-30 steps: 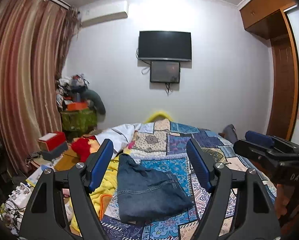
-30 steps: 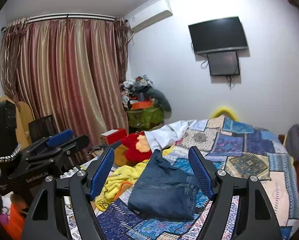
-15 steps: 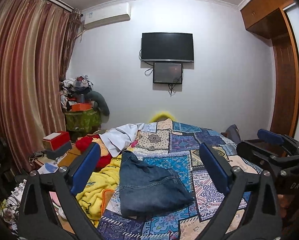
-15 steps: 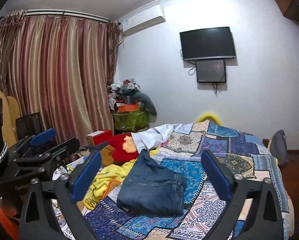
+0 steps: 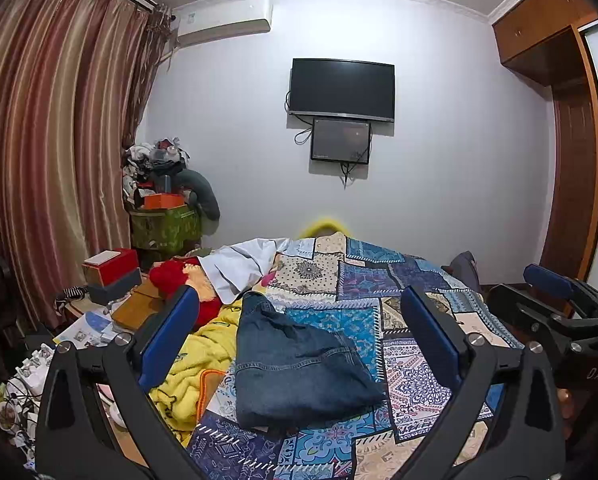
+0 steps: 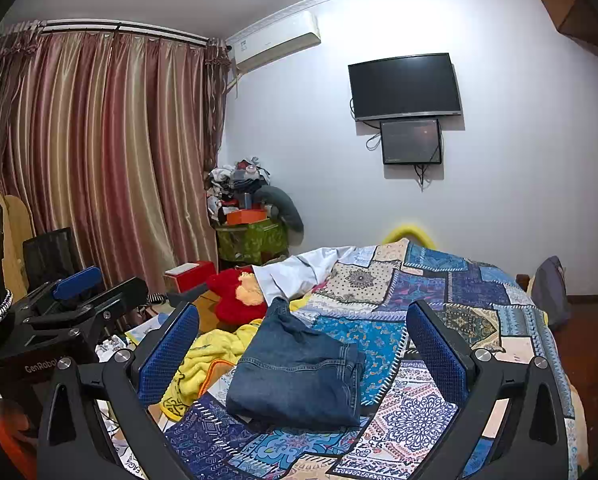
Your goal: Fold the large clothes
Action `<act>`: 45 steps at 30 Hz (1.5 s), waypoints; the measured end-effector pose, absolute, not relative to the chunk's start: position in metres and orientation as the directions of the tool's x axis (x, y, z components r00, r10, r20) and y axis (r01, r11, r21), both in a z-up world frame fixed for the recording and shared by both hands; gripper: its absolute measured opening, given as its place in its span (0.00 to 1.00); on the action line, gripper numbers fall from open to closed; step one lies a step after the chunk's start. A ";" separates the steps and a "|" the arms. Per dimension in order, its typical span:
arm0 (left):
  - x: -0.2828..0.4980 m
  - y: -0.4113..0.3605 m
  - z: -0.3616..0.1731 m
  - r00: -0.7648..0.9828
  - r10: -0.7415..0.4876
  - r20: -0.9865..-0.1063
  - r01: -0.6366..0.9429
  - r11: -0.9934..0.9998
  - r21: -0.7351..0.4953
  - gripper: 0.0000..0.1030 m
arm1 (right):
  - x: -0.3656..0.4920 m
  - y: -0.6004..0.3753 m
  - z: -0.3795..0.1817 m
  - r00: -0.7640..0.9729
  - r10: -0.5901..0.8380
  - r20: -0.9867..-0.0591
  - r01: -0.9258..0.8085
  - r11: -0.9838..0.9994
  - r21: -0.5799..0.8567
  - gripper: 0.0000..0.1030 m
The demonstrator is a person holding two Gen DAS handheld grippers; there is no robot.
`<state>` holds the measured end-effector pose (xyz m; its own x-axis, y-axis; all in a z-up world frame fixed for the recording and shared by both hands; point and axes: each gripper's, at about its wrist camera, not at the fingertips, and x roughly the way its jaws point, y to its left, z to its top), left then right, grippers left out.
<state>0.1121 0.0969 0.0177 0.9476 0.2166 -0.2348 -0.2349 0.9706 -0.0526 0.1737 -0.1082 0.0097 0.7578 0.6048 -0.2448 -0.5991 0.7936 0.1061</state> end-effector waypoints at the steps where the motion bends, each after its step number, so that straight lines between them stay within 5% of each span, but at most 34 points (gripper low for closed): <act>1: 0.112 0.097 0.018 0.947 0.218 -0.235 -0.236 0.970 -0.053 0.99 | 0.173 -0.108 0.011 0.757 0.605 -0.245 -0.600 0.793 0.106 1.00; 45: 0.119 0.094 0.010 0.953 0.175 -0.249 -0.200 0.976 -0.082 0.99 | 0.174 -0.111 0.008 0.758 0.603 -0.249 -0.594 0.796 0.118 1.00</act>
